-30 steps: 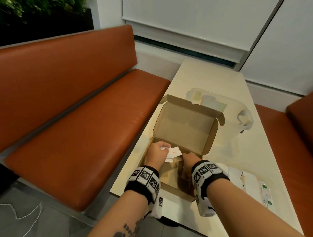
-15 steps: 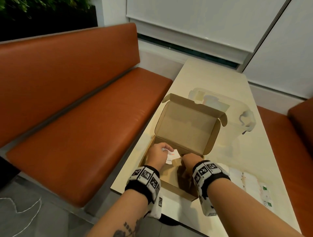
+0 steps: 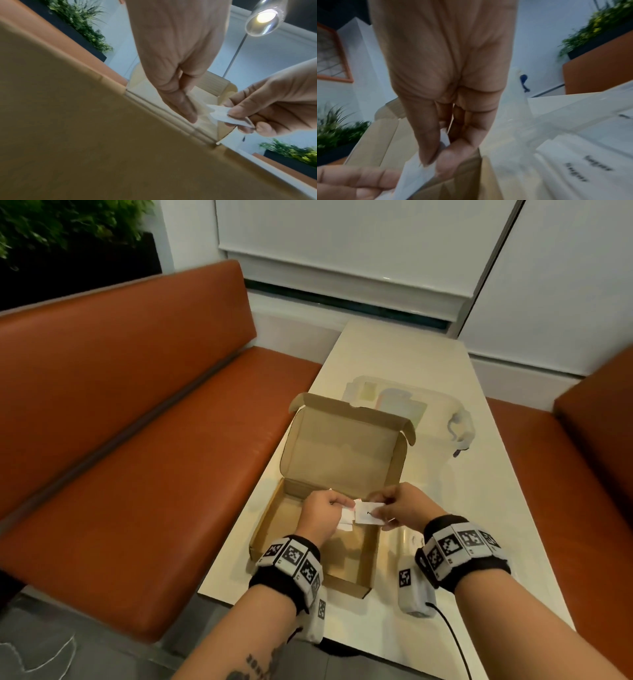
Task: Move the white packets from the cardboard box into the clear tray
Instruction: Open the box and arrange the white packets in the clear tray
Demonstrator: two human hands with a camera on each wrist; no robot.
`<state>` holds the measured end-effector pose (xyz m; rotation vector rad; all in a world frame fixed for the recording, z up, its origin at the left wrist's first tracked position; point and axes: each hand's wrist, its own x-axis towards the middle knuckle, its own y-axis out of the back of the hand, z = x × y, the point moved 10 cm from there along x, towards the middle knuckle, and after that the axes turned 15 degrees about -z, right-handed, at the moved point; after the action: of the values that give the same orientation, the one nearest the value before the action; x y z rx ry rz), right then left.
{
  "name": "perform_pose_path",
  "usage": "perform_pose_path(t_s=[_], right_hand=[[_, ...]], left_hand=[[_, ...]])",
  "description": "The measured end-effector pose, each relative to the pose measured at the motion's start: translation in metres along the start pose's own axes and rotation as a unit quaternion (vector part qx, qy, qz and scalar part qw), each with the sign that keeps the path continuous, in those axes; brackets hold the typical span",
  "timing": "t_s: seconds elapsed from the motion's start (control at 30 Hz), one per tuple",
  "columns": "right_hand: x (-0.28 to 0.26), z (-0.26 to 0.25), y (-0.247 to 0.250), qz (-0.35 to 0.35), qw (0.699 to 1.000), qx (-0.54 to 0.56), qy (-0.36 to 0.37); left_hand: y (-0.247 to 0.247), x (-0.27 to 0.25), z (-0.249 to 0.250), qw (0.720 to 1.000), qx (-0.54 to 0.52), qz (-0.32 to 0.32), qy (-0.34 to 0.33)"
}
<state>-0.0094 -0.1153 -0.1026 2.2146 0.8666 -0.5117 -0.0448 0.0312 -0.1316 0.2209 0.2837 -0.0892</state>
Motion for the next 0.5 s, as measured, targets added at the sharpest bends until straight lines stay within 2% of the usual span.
perform_pose_path(t_s=[0.17, 0.33, 0.5], right_hand=[[-0.025, 0.027, 0.022, 0.027, 0.998, 0.046, 0.019], [-0.058, 0.067, 0.061, 0.085, 0.995, 0.051, 0.023], [-0.086, 0.117, 0.086, 0.149, 0.988, 0.032, -0.01]], left_hand=[[-0.038, 0.001, 0.02, 0.999, -0.032, -0.04, -0.016], [-0.087, 0.006, 0.039, 0.996, -0.004, -0.08, -0.042], [-0.127, 0.016, 0.045, 0.996, 0.0, -0.077, -0.04]])
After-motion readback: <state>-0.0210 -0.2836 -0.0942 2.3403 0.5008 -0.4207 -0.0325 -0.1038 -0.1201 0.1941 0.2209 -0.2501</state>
